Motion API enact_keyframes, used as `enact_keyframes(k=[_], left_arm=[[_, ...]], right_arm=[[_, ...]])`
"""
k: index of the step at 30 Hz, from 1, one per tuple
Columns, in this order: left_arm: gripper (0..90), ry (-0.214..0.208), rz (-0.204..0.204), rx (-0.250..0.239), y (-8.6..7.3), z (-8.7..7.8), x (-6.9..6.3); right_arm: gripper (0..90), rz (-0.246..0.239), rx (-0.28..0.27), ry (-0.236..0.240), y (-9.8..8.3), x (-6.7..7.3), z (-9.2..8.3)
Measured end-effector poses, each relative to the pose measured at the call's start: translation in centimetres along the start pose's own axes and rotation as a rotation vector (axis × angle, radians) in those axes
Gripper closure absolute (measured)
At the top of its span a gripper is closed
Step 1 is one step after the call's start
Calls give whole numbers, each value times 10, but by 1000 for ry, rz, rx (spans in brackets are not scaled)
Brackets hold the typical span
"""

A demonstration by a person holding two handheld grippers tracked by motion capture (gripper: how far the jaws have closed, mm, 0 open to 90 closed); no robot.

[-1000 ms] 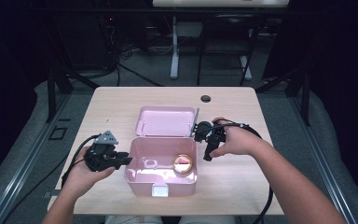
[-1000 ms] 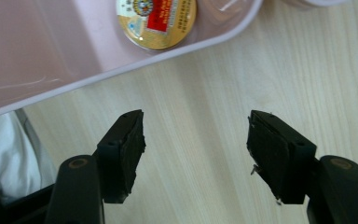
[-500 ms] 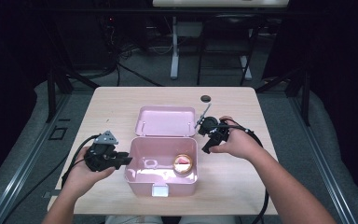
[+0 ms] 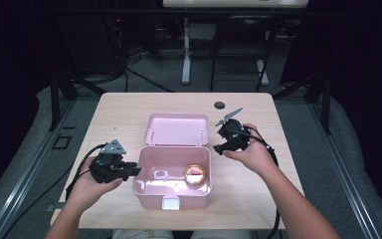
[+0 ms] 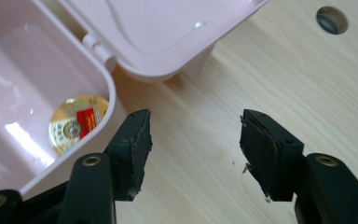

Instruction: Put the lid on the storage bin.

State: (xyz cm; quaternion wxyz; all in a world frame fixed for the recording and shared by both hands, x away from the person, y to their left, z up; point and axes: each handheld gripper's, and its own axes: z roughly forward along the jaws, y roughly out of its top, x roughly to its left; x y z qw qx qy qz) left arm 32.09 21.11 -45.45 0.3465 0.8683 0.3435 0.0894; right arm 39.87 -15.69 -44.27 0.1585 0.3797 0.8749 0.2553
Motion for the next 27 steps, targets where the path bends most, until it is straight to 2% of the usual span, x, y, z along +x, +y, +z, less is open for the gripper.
enact_keyframes(k=[5, 13, 20, 27], left_arm=[[722, 2, 3, 1, 0, 0, 0], [722, -2, 10, 1, 0, 0, 1], [722, 0, 5, -4, -1, 0, 0], [721, 1, 8, -9, -1, 0, 0]], right_arm=[[434, 63, -56, -10, -2, -3, 4], [430, 110, -119, -68, 2, -10, 12], [430, 194, -150, -51, 10, -22, 21], [430, 218, -176, -61, 17, -23, 34]])
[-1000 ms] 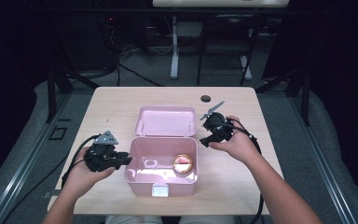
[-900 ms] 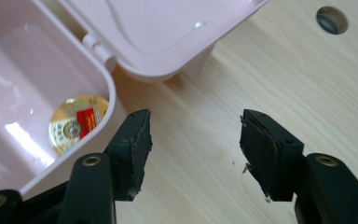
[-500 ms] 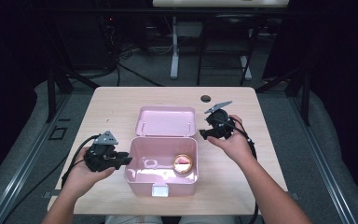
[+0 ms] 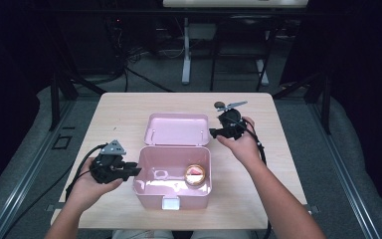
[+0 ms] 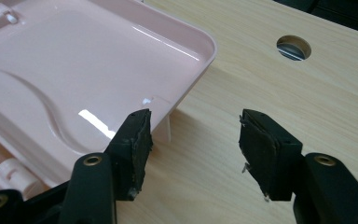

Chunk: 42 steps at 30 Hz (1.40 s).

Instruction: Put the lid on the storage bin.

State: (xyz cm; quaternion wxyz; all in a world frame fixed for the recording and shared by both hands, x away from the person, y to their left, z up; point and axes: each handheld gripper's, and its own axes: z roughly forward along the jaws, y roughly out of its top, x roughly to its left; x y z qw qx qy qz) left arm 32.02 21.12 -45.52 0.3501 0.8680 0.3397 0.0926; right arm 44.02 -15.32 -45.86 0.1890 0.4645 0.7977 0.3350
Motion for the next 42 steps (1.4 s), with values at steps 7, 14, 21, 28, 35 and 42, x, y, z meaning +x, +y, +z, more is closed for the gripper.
enact_keyframes(k=[7, 14, 21, 28, 35, 42], left_arm=[[721, 1, 2, 2, 0, 0, 0], [720, 1, 1, 1, 0, 0, 0], [720, 0, -1, 0, 0, 0, 0], [720, -1, -1, 0, 0, 0, 0], [720, -1, -1, 0, 0, 0, 0], [720, -1, -1, 1, 0, 0, 0]], right_arm=[[460, 7, -40, -4, 4, 4, 8], [513, 57, -63, 33, 7, 2, 20], [527, 104, -96, 62, 6, -1, 33], [545, 126, -131, 66, 7, 1, 41], [549, 120, -137, 39, 5, 1, 53], [541, 154, -118, 34, 3, -4, 62]])
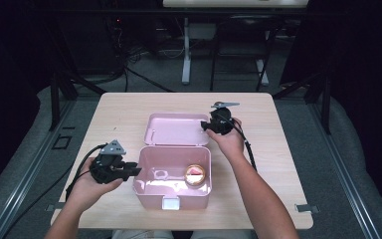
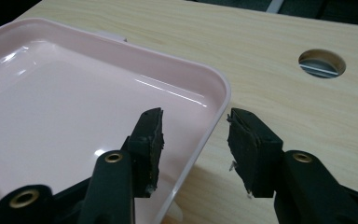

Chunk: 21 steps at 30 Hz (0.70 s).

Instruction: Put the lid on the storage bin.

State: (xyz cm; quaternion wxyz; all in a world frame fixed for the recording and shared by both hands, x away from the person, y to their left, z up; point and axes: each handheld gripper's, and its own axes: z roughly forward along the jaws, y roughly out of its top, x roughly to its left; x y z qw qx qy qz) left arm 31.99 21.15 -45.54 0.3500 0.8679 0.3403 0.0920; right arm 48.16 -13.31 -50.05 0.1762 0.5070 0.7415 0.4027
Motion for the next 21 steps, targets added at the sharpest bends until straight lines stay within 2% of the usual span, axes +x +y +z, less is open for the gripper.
enact_keyframes(k=[2, 8, 15, 18, 21], left_arm=[[720, 0, 0, -2, 0, 0, 0], [721, -2, -4, -3, 0, 0, 0], [721, 1, 0, -6, 0, 0, 0], [722, 7, 1, -9, 0, 1, -1], [722, 6, 1, -10, 0, 1, 0]], right_arm=[[542, 4, -6, 14, -2, -1, 3], [564, 30, 7, -7, -3, -1, 8], [661, 58, 9, -31, -2, -1, 8], [685, 32, 17, -52, -2, 2, 7], [696, 43, 20, -59, -1, 3, 6]])
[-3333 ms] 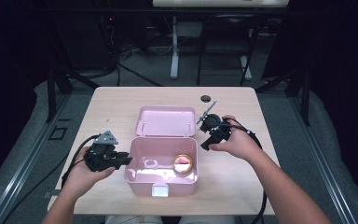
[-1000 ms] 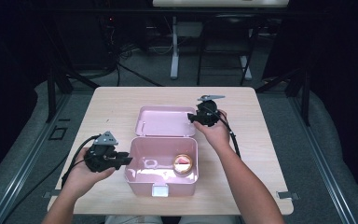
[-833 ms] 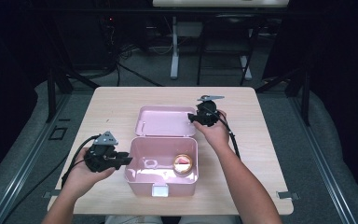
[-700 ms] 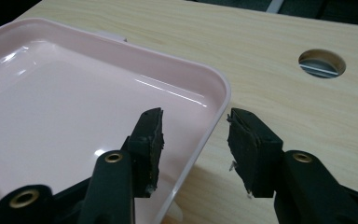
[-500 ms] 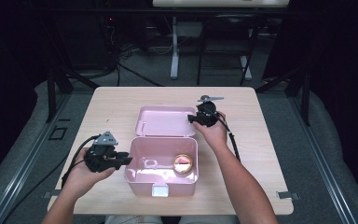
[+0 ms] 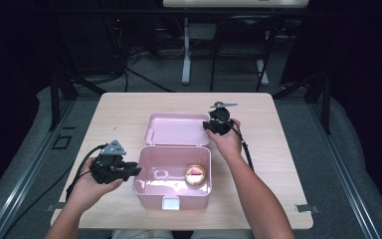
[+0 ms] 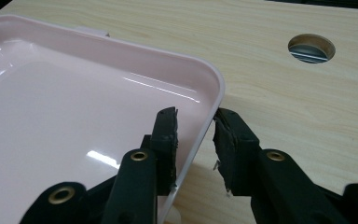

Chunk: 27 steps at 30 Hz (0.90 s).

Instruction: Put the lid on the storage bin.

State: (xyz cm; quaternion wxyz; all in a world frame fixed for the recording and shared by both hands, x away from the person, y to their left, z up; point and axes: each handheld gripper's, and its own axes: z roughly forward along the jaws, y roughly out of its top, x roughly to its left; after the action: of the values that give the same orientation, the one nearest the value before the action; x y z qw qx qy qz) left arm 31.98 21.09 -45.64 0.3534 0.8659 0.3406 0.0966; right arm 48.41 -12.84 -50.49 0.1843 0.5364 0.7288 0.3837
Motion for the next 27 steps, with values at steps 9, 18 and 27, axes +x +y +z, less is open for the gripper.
enact_keyframes(k=[9, 18, 27], left_arm=[[722, 0, -1, 1, 0, 0, 0], [723, 1, -2, 1, 0, 0, 0], [721, -5, 4, 4, 1, 0, -1]], right_arm=[[732, 84, 29, -14, 4, 3, -1], [752, 98, 28, -35, 6, 6, -2], [771, 114, 5, -46, 8, 8, -4]])
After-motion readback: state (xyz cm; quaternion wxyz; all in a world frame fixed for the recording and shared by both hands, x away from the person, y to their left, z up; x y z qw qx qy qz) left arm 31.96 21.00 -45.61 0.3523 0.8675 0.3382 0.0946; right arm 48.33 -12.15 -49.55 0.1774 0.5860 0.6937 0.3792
